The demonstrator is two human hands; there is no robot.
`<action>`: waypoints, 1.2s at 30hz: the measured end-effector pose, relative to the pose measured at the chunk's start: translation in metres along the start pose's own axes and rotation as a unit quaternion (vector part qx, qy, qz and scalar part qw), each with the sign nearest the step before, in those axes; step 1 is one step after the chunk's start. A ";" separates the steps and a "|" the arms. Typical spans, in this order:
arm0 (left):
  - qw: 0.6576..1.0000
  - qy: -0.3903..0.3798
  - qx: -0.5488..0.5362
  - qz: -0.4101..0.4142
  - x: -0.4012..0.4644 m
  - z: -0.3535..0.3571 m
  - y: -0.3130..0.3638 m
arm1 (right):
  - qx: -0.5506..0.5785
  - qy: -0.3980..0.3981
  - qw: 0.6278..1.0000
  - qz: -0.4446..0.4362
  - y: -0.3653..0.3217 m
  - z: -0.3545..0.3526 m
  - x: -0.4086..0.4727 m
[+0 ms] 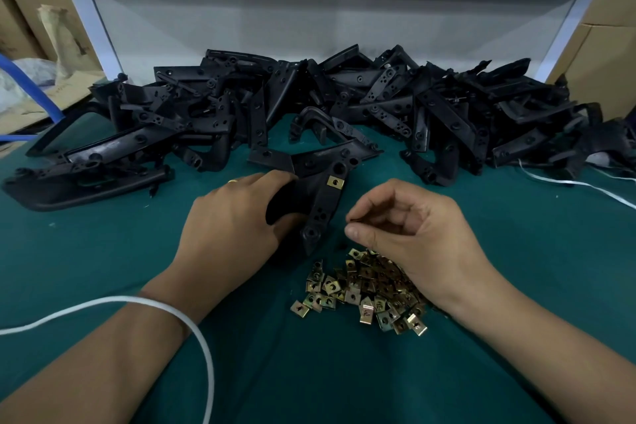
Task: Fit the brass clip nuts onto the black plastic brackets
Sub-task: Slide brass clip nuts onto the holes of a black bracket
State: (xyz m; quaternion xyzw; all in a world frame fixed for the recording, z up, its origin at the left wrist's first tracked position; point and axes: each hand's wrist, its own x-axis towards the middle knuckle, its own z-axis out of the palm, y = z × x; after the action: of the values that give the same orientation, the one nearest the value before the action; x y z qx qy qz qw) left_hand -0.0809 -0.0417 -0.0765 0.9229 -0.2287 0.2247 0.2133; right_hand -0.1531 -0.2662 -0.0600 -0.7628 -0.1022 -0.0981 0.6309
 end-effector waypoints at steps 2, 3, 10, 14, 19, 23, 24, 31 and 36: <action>1.000 -0.001 0.000 0.005 0.000 0.000 0.000 | -0.013 0.001 1.000 0.003 0.001 -0.001 0.000; 1.000 -0.001 -0.001 0.007 0.000 0.000 0.000 | -0.013 0.003 1.000 0.002 0.001 -0.002 0.000; 1.000 -0.006 0.002 0.005 0.000 0.000 0.000 | 0.021 0.014 1.000 0.006 -0.002 0.000 -0.001; 1.000 -0.007 0.006 0.006 0.000 0.001 0.000 | -0.002 0.033 0.999 -0.002 0.000 0.000 -0.002; 1.000 -0.008 0.006 0.002 0.000 0.000 0.001 | -0.003 0.047 0.999 0.005 0.001 -0.002 -0.001; 1.000 -0.005 0.010 0.003 0.000 0.000 0.000 | 0.032 0.049 0.998 0.006 0.000 -0.002 -0.001; 1.000 -0.006 0.011 0.003 0.000 0.000 0.000 | 0.043 0.048 0.998 0.005 0.000 -0.001 -0.001; 1.000 -0.009 -0.003 -0.005 0.000 -0.002 0.001 | 0.065 0.039 0.997 0.006 0.000 0.002 -0.002; 1.000 0.006 -0.019 -0.007 0.000 -0.006 0.005 | 0.057 0.022 0.998 0.036 0.002 0.004 -0.003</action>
State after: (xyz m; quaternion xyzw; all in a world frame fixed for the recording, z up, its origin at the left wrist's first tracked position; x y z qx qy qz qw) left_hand -0.0855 -0.0428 -0.0702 0.9189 -0.2252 0.2239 0.2341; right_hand -0.1557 -0.2622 -0.0633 -0.7266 -0.0663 -0.0865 0.6784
